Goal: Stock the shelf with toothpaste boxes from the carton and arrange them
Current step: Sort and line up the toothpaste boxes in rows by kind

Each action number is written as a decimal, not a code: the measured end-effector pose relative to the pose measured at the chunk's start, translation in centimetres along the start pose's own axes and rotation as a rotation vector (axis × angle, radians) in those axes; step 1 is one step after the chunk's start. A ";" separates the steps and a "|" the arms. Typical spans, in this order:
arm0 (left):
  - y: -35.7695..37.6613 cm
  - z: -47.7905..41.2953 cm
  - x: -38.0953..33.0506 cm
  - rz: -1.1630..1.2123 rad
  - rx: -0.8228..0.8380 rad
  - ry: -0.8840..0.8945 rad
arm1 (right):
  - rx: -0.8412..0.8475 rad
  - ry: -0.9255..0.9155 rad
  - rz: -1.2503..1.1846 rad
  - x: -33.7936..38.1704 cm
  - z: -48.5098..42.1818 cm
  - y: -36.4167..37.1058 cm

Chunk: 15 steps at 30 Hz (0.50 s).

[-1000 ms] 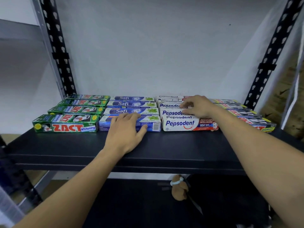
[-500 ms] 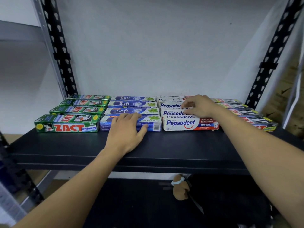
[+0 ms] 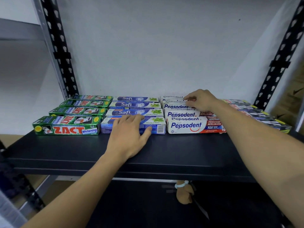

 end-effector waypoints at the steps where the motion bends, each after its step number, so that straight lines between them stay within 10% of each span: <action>1: 0.0 0.0 0.0 0.002 -0.001 0.000 | 0.017 0.001 0.002 -0.1 -0.2 0.2; 15: 0.0 0.1 0.0 -0.003 0.004 -0.004 | -0.023 -0.005 0.006 -0.9 -0.3 0.3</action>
Point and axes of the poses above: each hand's wrist, its own z-axis away from the middle knuckle, its own y-axis out of the palm, x = y × z, the point moved 7 cm from there along -z, towards the middle knuckle, and after that the axes turned 9 degrees about z, right-handed, at the moved point
